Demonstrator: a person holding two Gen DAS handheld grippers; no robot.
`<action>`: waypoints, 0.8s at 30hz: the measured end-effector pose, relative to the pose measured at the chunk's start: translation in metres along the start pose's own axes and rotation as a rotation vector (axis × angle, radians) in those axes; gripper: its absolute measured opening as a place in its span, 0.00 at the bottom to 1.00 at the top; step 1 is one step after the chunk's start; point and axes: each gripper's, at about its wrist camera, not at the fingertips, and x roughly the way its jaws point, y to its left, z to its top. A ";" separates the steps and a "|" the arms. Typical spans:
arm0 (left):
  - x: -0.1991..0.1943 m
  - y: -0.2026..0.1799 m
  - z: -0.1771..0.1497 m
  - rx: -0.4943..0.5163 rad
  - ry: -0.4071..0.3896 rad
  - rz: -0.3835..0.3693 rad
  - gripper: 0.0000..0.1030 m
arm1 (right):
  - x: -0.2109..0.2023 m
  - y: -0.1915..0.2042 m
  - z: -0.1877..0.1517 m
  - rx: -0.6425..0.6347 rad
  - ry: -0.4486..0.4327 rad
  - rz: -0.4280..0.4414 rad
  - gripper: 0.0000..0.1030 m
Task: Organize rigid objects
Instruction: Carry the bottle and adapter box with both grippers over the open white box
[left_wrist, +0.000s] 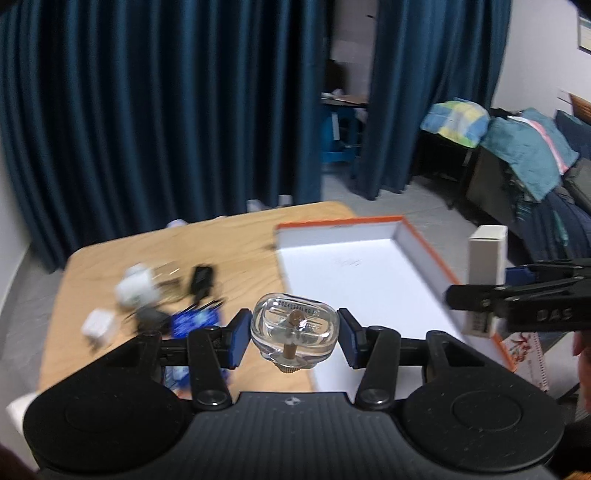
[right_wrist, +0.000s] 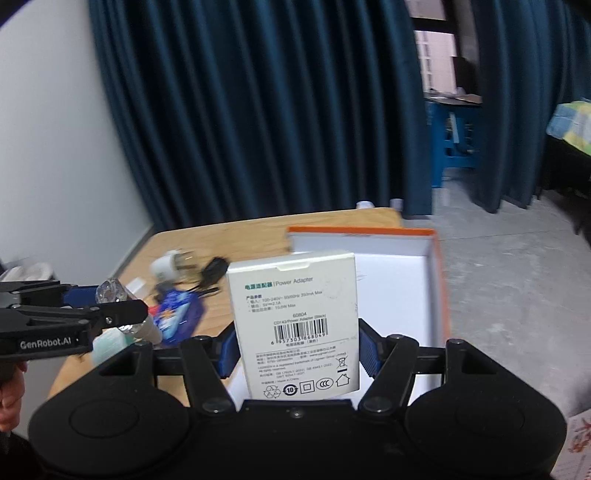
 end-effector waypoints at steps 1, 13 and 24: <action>0.008 -0.005 0.004 0.004 0.002 -0.010 0.48 | 0.003 -0.003 0.004 0.002 0.001 -0.017 0.73; 0.067 -0.038 0.052 -0.022 -0.020 -0.072 0.48 | 0.059 -0.041 0.043 0.099 0.020 -0.117 0.73; 0.104 -0.037 0.065 -0.046 0.025 -0.053 0.48 | 0.111 -0.064 0.057 0.097 0.100 -0.163 0.73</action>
